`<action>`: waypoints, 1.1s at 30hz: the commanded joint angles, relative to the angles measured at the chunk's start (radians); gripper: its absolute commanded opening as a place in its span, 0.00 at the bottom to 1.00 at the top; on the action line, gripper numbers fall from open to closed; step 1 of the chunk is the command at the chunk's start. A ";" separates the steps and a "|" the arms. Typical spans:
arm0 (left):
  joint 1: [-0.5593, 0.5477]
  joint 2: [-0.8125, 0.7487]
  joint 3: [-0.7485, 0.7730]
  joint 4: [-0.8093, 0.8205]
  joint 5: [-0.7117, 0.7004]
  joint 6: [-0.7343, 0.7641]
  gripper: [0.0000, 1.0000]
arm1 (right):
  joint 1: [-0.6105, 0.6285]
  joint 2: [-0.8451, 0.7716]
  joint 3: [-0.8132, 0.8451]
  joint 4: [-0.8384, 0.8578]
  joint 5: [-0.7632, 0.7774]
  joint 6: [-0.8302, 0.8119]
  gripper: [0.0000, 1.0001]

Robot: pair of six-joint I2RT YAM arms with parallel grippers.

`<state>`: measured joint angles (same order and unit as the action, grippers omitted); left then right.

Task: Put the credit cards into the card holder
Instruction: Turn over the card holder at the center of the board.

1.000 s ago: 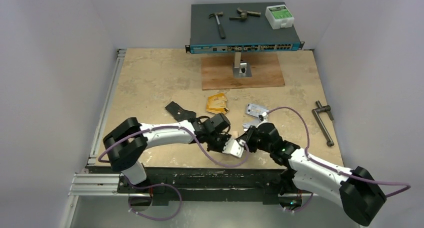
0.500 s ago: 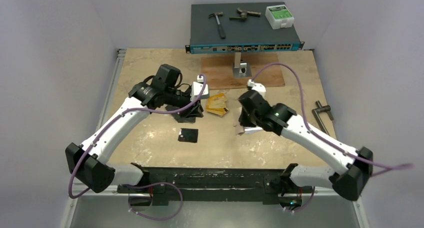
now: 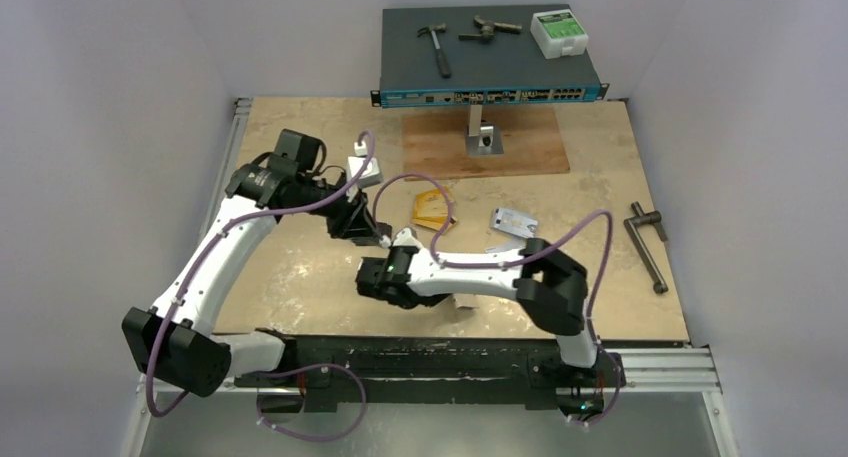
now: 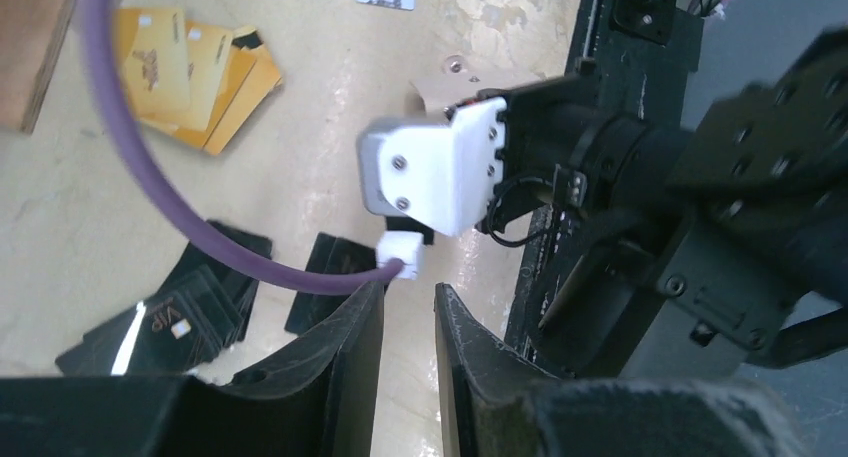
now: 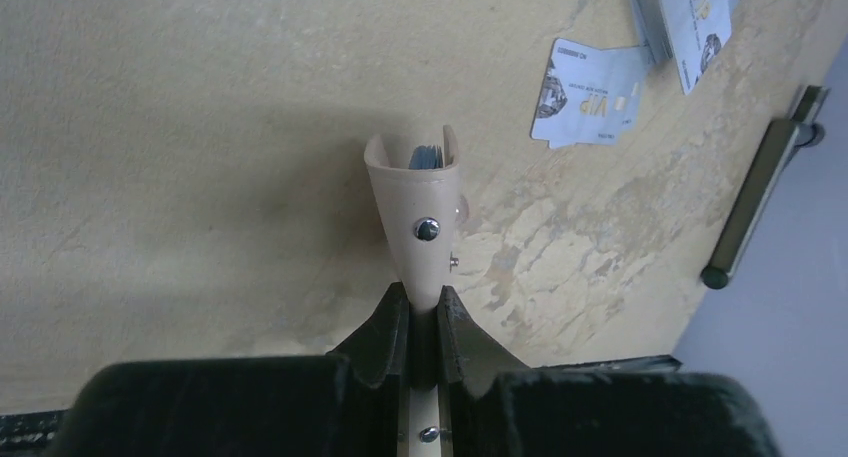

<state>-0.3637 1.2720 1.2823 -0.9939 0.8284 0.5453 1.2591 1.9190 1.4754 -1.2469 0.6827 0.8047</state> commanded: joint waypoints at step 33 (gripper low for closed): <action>-0.084 -0.104 -0.304 0.147 -0.113 0.222 0.21 | -0.150 -0.402 -0.370 0.427 -0.255 -0.024 0.57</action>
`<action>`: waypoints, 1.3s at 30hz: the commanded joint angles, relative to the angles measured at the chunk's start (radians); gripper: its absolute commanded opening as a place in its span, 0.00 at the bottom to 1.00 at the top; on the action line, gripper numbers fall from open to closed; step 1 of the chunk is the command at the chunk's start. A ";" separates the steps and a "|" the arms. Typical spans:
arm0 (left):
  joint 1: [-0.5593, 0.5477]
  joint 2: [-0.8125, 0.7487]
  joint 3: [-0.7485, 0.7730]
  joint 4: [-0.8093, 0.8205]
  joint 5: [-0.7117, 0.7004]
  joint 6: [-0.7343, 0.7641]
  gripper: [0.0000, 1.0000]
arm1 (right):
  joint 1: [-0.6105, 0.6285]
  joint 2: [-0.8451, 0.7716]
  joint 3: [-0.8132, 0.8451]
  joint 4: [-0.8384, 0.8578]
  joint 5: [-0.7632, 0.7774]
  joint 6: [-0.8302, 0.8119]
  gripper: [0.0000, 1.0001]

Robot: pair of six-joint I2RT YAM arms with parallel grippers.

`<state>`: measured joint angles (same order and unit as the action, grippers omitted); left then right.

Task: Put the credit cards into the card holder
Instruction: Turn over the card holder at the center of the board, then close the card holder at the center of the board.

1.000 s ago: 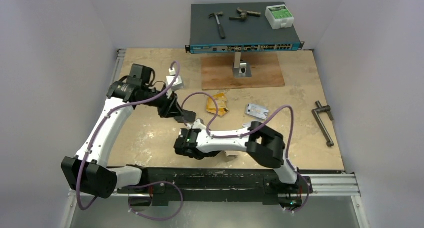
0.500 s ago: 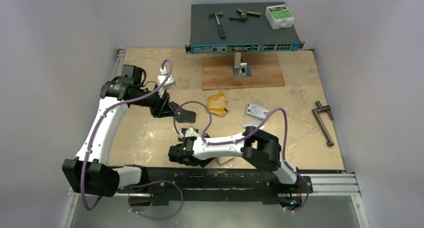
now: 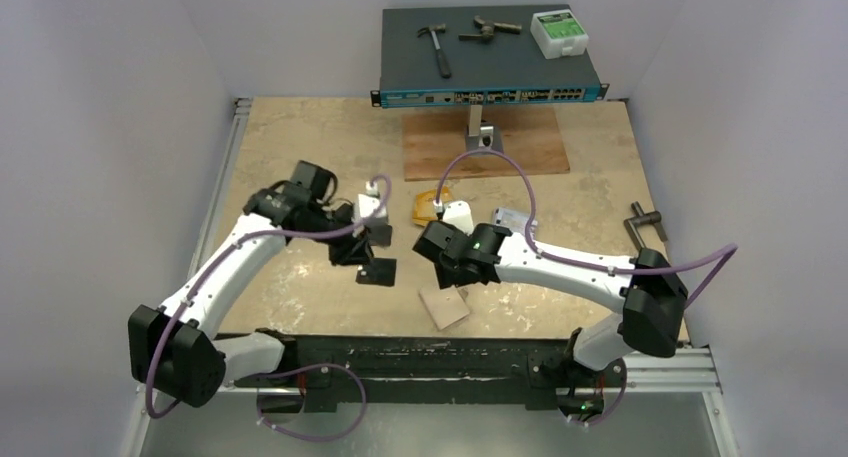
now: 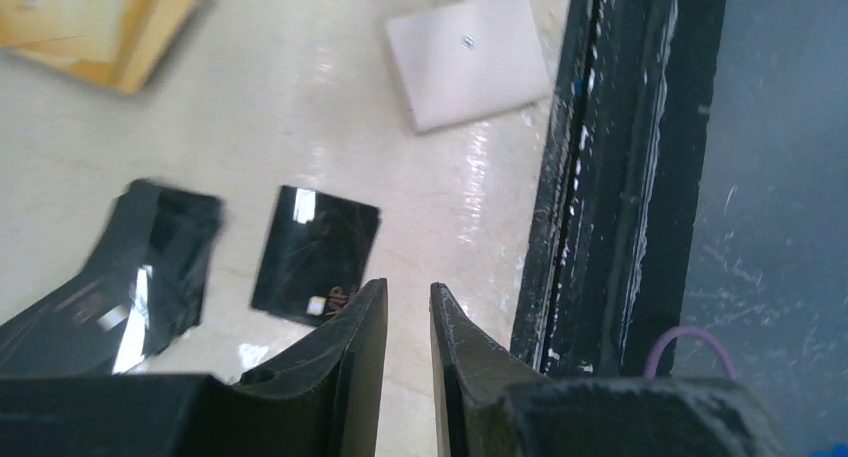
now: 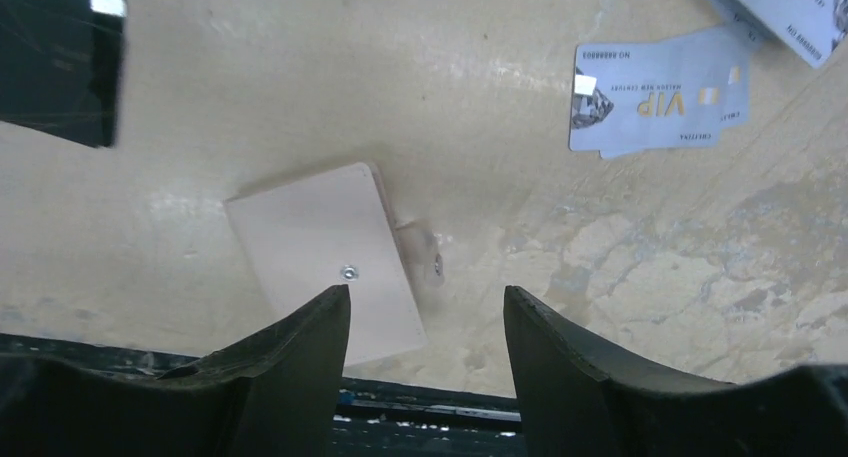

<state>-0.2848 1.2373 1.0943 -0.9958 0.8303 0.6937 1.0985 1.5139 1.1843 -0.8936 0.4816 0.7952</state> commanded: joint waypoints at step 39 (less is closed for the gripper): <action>-0.847 0.297 -0.193 0.427 -0.610 0.813 0.25 | -0.189 -0.215 -0.374 0.233 -0.203 -0.065 0.00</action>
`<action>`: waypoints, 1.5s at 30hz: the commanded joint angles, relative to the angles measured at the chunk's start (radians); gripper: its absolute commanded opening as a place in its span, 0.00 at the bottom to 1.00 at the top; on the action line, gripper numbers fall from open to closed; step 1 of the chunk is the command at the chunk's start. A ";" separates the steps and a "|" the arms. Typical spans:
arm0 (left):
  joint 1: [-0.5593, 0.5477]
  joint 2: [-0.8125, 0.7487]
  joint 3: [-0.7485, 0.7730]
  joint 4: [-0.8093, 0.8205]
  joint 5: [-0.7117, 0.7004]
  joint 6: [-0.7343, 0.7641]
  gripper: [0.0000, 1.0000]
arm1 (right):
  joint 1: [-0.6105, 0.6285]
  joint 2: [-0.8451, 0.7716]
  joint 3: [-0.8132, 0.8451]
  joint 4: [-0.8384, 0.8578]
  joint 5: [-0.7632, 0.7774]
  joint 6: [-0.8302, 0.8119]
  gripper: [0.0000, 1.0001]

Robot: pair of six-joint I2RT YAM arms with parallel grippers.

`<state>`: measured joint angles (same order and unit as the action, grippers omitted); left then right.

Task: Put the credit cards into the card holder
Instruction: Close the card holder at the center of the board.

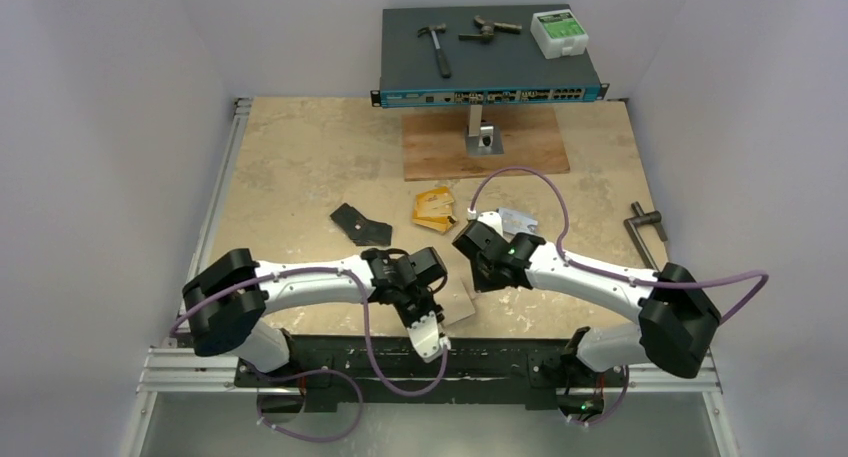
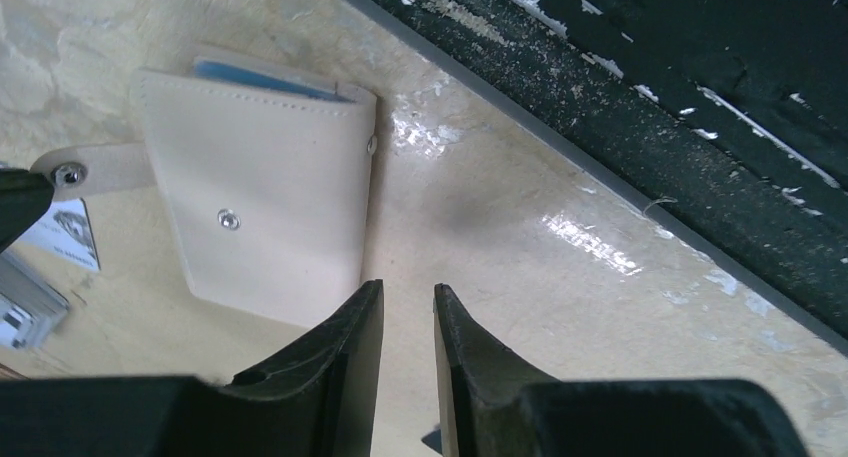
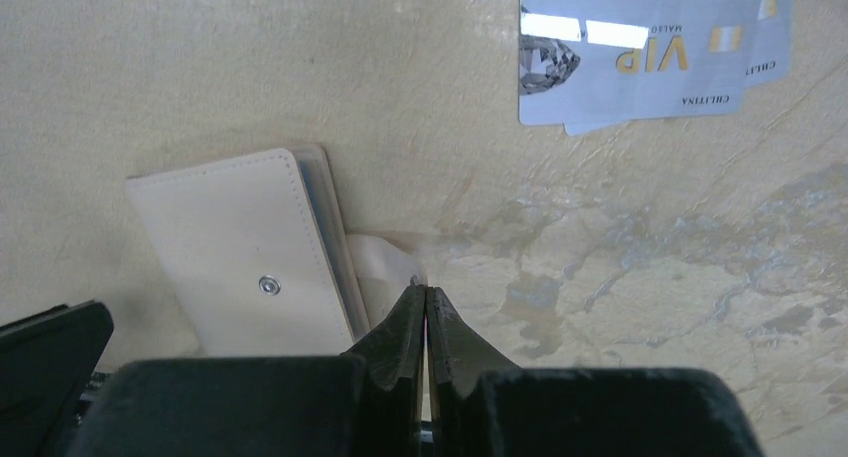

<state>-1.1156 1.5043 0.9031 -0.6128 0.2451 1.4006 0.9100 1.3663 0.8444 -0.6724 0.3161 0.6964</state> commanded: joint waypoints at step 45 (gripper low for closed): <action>0.262 -0.092 0.451 -0.342 -0.071 -0.734 0.85 | -0.056 -0.161 0.008 -0.141 -0.071 0.104 0.46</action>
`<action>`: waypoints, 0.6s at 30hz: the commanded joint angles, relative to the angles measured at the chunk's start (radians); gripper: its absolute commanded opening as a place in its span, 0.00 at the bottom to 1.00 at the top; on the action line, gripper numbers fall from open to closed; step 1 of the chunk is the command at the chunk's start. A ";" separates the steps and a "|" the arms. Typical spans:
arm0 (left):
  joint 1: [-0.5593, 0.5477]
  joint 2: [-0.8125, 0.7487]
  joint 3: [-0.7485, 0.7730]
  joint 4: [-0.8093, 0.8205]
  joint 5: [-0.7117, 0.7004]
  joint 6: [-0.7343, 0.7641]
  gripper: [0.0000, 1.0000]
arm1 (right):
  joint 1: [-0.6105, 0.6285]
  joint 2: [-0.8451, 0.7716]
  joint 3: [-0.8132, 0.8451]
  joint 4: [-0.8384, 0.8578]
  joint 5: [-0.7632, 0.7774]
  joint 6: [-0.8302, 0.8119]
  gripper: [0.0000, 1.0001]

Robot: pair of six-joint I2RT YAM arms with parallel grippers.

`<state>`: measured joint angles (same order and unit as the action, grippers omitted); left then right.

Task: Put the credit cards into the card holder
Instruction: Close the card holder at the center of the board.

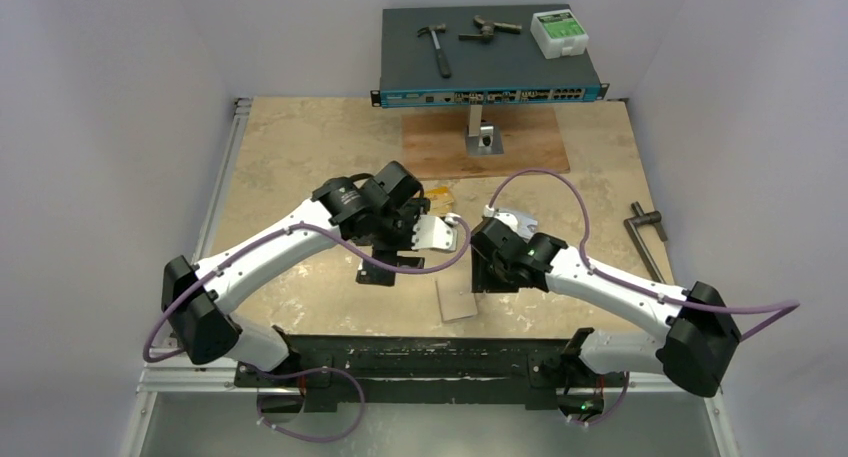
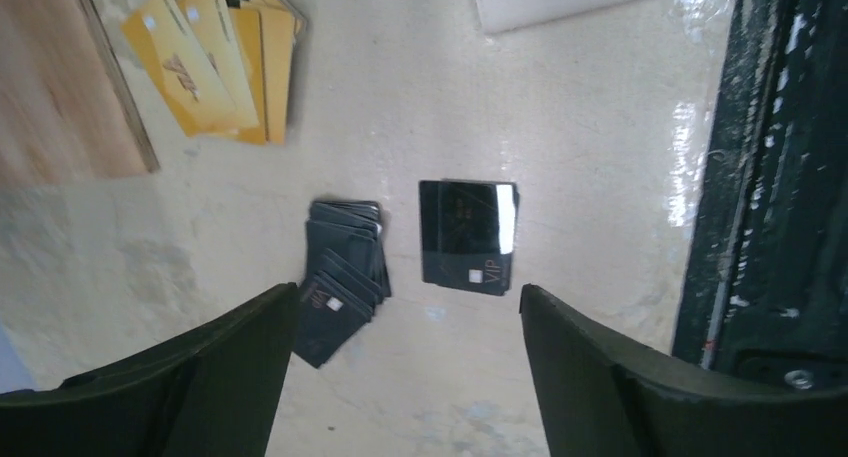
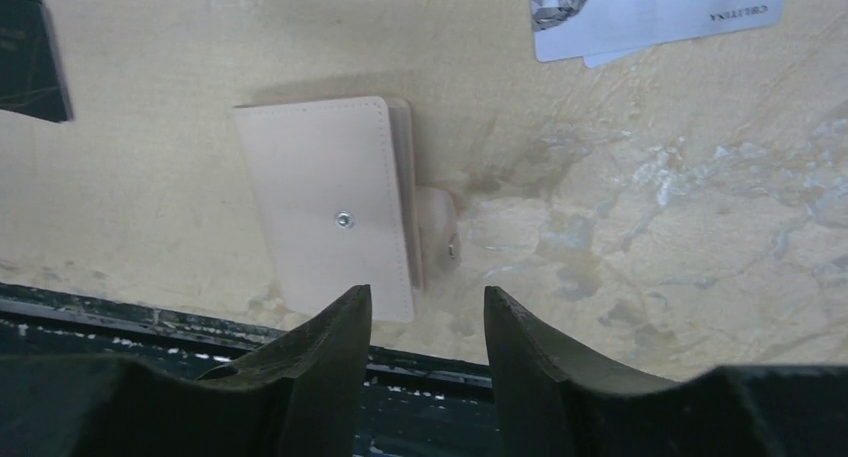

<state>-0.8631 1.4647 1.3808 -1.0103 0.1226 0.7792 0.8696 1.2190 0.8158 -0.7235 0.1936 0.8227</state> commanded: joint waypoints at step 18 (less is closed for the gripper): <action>-0.033 -0.175 -0.369 0.635 0.094 -0.068 0.66 | -0.131 -0.073 -0.048 0.044 -0.054 -0.054 0.95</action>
<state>-0.8051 1.3415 1.1210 -0.6094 0.2661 0.6117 0.7956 1.1576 0.7910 -0.7383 0.1883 0.7940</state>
